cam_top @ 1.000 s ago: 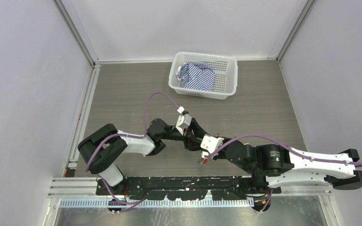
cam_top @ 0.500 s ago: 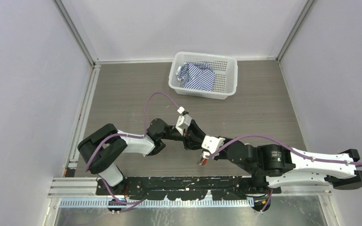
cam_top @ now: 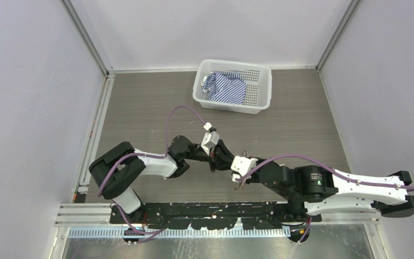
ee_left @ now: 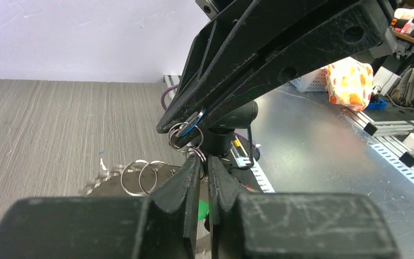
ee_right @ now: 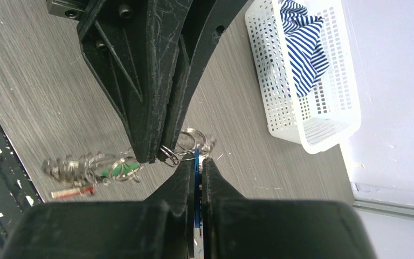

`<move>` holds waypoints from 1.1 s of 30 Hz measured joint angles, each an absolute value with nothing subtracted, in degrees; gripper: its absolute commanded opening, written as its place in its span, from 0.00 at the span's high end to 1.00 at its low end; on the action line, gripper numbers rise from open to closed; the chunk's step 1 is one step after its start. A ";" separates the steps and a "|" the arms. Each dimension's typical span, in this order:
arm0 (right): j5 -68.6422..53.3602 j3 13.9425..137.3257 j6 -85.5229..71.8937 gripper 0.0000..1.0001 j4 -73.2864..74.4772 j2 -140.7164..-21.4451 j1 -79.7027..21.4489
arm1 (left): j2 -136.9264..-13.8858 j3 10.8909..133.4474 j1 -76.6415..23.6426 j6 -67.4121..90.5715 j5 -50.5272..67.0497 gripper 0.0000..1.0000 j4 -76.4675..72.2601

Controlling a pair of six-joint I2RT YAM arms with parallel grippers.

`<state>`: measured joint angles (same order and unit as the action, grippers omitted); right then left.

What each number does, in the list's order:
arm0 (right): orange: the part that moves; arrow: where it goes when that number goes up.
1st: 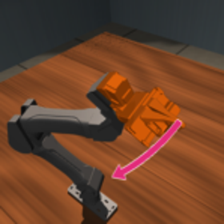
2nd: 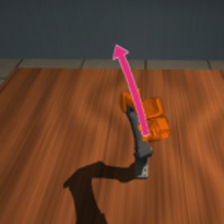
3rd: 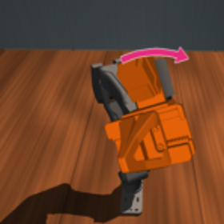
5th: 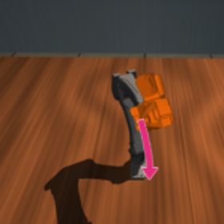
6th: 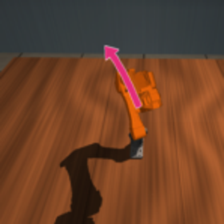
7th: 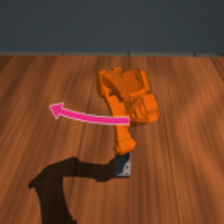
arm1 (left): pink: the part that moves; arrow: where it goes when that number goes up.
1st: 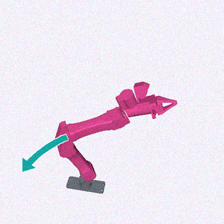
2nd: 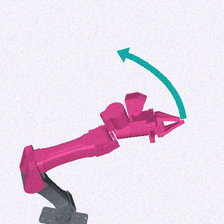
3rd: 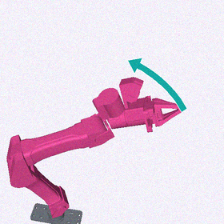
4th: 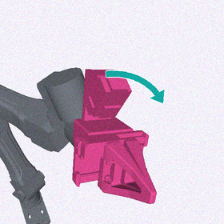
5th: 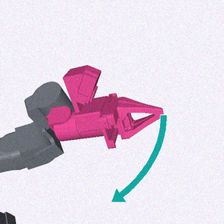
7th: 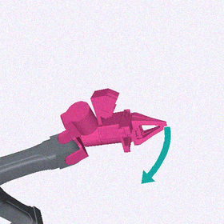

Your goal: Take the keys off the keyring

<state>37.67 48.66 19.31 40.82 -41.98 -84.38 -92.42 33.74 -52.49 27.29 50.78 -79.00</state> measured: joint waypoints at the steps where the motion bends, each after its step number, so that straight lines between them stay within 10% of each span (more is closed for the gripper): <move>1: 37.67 48.66 19.31 0.99 40.82 -41.98 -84.38 | -92.47 33.85 -52.49 27.53 50.81 0.94 -79.00; 33: 39.55 46.09 13.41 0.99 42.28 -39.57 -84.38 | -89.41 30.00 -52.86 23.42 40.40 1.00 -78.61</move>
